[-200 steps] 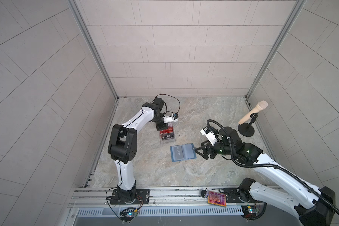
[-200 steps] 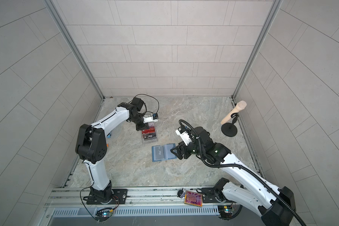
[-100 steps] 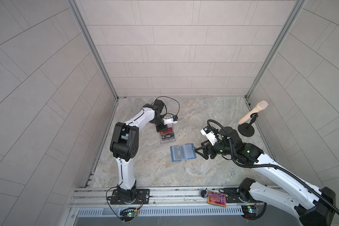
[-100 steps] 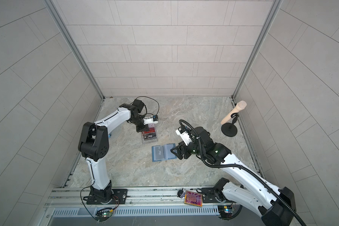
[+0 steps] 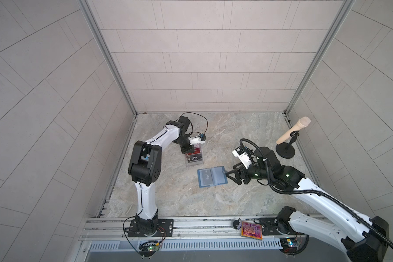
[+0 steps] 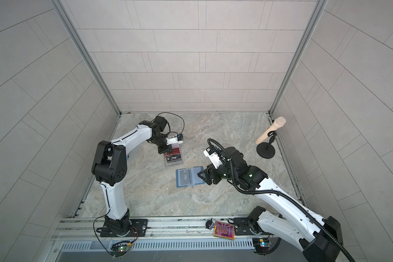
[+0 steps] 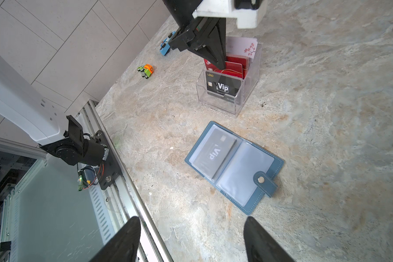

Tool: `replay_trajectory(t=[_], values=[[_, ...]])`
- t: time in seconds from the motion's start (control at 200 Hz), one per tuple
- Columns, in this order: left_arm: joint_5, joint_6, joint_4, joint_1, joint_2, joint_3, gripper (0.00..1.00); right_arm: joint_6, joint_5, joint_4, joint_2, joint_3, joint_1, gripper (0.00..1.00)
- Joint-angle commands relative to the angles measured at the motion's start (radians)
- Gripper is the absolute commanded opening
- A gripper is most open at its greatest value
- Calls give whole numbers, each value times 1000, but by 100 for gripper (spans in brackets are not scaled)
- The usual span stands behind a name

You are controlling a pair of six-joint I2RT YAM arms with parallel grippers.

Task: Take the credit cards out of the card holder

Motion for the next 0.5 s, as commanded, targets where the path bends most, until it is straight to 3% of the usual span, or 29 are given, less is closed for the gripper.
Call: replay_trajectory(t=[0.0,0.496], values=[[12,-5,-32,7,9,16,10,3,0,18,-10,-9,-3,74],[6,-32,-27,7,5,27,21,-2,1,26,-4,-14,-5,74]])
